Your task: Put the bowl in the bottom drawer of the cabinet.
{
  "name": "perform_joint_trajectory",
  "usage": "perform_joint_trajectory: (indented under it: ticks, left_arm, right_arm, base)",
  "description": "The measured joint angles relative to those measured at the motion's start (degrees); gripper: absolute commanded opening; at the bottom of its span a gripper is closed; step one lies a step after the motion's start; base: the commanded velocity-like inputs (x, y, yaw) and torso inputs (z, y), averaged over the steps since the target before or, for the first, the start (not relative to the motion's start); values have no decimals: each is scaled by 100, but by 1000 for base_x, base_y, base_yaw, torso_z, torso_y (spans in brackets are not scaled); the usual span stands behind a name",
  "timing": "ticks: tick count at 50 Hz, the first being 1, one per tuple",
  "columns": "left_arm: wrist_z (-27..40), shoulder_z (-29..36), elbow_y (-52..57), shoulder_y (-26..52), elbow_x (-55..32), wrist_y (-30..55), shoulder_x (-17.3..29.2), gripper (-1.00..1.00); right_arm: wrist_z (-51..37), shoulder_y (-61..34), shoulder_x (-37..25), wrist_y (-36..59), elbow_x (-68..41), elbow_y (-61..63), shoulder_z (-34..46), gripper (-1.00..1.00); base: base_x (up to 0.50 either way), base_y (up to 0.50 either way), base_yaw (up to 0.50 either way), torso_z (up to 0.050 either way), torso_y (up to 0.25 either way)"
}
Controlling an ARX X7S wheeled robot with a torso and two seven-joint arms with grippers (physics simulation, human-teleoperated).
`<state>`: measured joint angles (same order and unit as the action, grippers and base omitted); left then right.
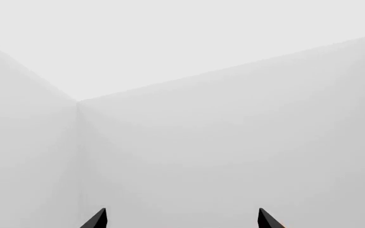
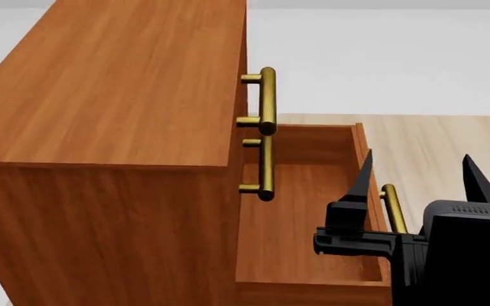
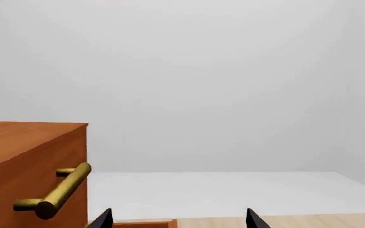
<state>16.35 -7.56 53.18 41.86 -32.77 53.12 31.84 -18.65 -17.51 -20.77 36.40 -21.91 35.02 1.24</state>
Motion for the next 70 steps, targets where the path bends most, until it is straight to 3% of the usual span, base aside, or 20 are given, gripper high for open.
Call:
perform_joint_trajectory:
  ticks: [32,70]
  left_arm:
    - [118,22,-12,-19,-132,-94,71,100]
    - [226,122,-69,25,-214,-137,140,100]
  right_arm:
    - [-59,92,-41,-51,-75,73,-32,100]
    - [-108,115,-90,-96,-132,48,-10,100]
  base:
    - [0,0,0,0,-3]
    - [0,0,0,0,-164]
